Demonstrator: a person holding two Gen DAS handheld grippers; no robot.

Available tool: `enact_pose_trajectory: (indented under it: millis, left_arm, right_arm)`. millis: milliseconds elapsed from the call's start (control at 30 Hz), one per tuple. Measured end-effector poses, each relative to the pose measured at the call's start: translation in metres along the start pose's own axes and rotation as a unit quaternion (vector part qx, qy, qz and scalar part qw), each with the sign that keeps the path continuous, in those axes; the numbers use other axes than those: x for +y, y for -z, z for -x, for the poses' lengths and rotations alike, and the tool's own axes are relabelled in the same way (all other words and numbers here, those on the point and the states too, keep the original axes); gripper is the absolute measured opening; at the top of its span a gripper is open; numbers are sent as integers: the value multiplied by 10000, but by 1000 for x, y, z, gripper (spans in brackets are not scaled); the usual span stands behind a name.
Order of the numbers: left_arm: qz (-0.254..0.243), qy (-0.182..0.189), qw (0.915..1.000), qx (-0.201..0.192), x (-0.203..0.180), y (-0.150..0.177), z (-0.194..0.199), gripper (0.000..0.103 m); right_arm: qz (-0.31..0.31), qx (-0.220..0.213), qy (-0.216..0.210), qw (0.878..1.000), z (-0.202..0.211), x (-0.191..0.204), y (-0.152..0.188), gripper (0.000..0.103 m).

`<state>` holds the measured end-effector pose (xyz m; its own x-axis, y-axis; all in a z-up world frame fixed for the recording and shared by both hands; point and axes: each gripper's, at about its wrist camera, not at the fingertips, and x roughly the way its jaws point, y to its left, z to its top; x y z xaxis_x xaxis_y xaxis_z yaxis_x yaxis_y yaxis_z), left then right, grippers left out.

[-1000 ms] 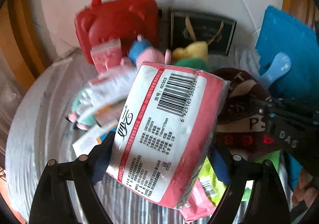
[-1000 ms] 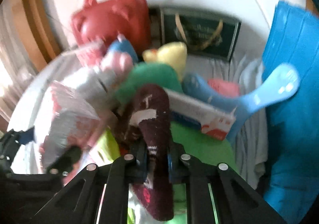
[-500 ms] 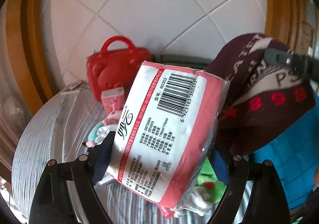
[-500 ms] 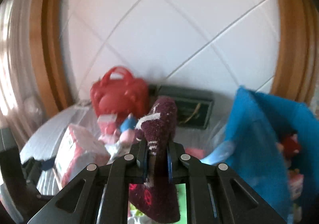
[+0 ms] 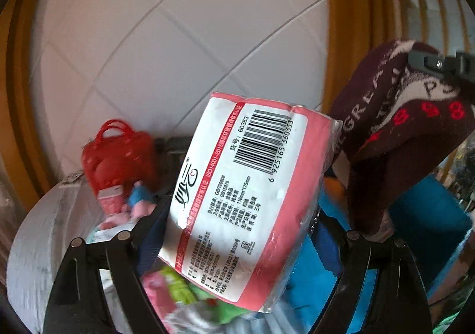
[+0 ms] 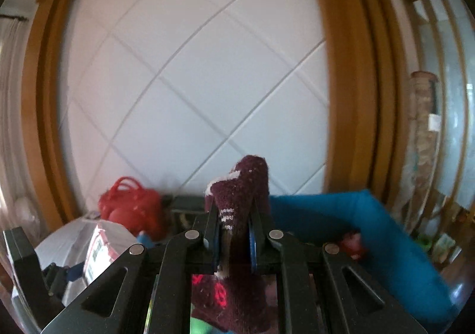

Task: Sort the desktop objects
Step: 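Carry tissue pack and maroon hat into the blue crate and release both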

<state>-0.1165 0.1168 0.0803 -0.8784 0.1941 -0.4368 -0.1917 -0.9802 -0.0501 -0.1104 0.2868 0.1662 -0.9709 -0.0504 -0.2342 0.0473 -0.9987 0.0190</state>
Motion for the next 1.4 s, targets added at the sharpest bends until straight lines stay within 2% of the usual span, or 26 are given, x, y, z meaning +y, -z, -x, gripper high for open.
enact_pose_trajectory:
  millis: [100,233,567,800,1000,1133,1167,1233,1300,1367,1400]
  left_arm:
    - [-34,134,9998,-124,-53,-5,6,86]
    - [-119,151,9998,-17,-119,1,1,86]
    - [-378,34,9950,927,-241,41,-44,86]
    - [-511,-112,9904,1276,-272,52,-65,87]
    - [-384,-225,9892,1393,-278,50,-67,90]
    - [-377,-329,9896,1347,-278,50,-67,94]
    - [-390,-366,9897,1329,-279,50,-66,96]
    - [-355,-379,9900,1310,-276,49,-63,99]
    - [-351,-396,9906,1261,-273,49,-60,99]
    - [-312,-429,9915,1191,-269,48,-55,100]
    - [-303,-436,9917,1168,-267,48,-53,100]
  right_arm:
    - [25,-48,32,10000,20,-49,-3,14]
    - [172,156,69,9997,27,-108,9,14]
    - [238,1215,90,9923,13,-221,94,14]
    - [256,1762,79,9840,1,-262,135,14]
    - [336,2258,65,9736,-12,-271,157,15]
    - [479,2361,100,9705,-12,-270,161,18]
    - [513,2367,89,9702,-11,-269,161,21]
    - [575,2383,97,9694,-11,-267,162,35]
    - [582,2362,59,9699,-9,-267,162,76]
    - [670,2221,182,9725,-4,-263,158,90]
    - [704,2188,228,9730,-1,-262,156,93]
